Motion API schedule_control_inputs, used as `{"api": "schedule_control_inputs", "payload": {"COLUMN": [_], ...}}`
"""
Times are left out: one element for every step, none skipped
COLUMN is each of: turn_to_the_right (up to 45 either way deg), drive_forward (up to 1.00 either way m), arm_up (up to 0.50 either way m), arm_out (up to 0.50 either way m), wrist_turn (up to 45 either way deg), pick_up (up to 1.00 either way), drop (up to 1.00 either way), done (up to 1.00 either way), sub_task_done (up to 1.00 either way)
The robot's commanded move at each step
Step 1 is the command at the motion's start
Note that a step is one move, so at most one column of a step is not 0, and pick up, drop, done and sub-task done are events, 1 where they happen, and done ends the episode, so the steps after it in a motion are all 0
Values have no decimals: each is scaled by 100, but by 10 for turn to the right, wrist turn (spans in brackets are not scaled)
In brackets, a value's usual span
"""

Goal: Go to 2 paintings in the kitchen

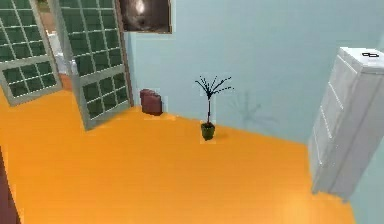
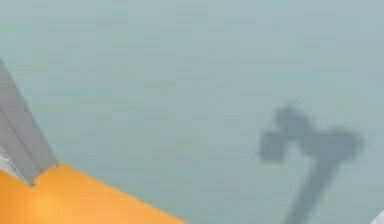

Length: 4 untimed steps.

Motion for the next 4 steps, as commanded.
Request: {"api": "schedule_control_inputs", "payload": {"turn_to_the_right": [-90, 0, -150, 0], "drive_forward": [0, 100, 0, 5], "arm_up": [0, 0, 0, 0], "arm_out": [0, 0, 0, 0], "wrist_turn": [0, 0, 0, 0], "pick_up": [0, 0, 0, 0], "drop": [0, 0, 0, 0], "done": [0, 0, 0, 0], "sub_task_done": [0, 0, 0, 0]}}
